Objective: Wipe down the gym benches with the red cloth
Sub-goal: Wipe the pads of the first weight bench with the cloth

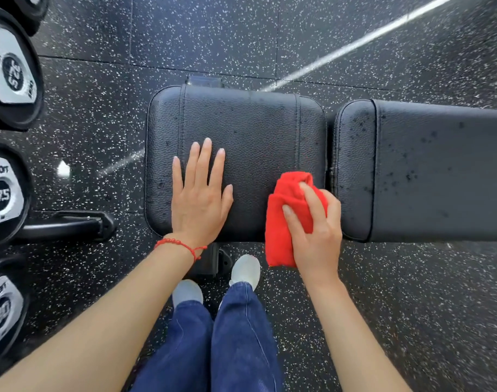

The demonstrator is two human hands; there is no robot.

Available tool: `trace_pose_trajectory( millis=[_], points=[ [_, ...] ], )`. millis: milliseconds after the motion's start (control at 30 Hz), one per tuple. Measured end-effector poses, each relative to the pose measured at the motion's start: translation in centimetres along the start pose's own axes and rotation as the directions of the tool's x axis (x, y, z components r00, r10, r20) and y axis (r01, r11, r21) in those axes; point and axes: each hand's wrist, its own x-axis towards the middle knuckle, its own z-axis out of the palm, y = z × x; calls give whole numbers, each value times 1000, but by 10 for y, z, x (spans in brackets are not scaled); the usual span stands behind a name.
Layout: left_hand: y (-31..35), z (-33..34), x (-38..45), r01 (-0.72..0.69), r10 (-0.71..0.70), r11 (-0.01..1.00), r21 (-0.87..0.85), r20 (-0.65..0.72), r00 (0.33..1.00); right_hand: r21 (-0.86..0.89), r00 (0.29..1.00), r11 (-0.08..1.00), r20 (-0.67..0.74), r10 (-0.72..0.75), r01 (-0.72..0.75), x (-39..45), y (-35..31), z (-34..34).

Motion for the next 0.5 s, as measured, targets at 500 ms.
trace_pose_trajectory(
  millis=[500],
  points=[
    [34,9,-4,-131,132,991,-40,35,991,-30,1000,999,-24,-15,14,135,-3,0]
  ],
)
